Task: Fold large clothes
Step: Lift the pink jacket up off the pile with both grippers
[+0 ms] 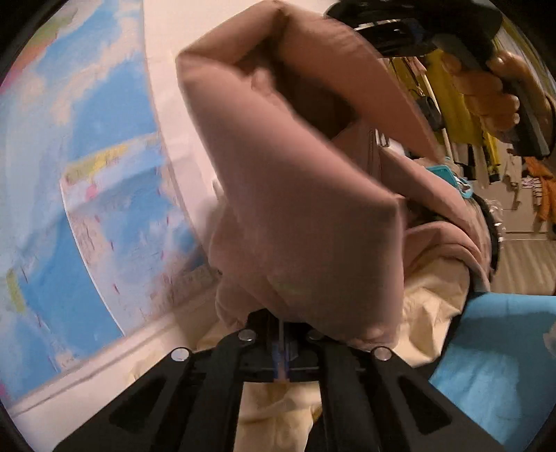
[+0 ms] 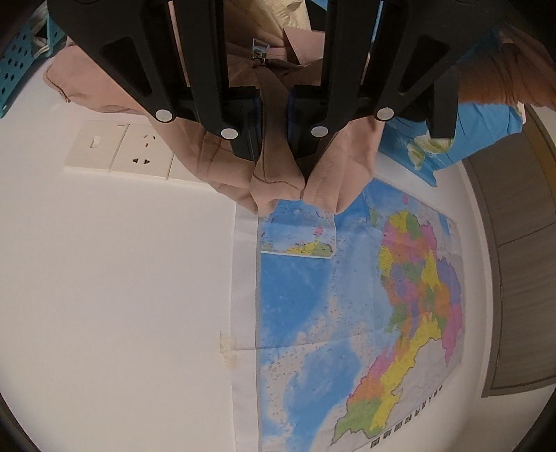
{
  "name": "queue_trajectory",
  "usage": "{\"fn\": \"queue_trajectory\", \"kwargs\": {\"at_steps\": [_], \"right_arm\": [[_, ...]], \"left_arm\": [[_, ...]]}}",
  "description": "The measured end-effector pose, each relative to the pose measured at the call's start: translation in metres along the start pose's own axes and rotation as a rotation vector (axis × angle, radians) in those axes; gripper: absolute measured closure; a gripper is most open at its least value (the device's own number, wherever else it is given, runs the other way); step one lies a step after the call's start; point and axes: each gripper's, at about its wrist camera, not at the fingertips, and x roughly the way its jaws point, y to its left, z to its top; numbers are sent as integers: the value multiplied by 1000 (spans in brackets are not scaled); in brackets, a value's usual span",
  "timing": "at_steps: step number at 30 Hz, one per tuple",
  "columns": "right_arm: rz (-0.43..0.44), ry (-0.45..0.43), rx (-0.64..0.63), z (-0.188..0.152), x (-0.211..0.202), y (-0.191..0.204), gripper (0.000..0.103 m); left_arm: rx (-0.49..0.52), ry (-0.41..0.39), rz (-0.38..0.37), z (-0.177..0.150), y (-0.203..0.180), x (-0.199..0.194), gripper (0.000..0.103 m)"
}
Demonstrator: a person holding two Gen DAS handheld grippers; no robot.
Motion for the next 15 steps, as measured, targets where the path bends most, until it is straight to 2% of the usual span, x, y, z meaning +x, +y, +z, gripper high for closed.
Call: {"fn": "queue_trajectory", "kwargs": {"at_steps": [2,6,8,11,12,13,15], "right_arm": [[-2,-28,12,6,-13,1,93],[-41,-126,-7,31,-60,8,94],[-55,-174,-14,47,-85,13,94],[-80,-258,-35,76,-130,27,95],[-70,-284,-49,85,-147,35,95],[-77,-302,-65,90,-159,44,95],[-81,-312,-84,96,-178,58,95]], "left_arm": [[-62,-20,-10,11,6,-10,103],[-202,-148,29,49,40,-47,103],[-258,-227,56,80,59,-78,103],[-289,-305,20,114,68,-109,103],[-284,-322,-26,120,70,-122,103],[-274,-333,-81,121,68,-131,100],[-270,-332,-193,112,57,-145,70]]}}
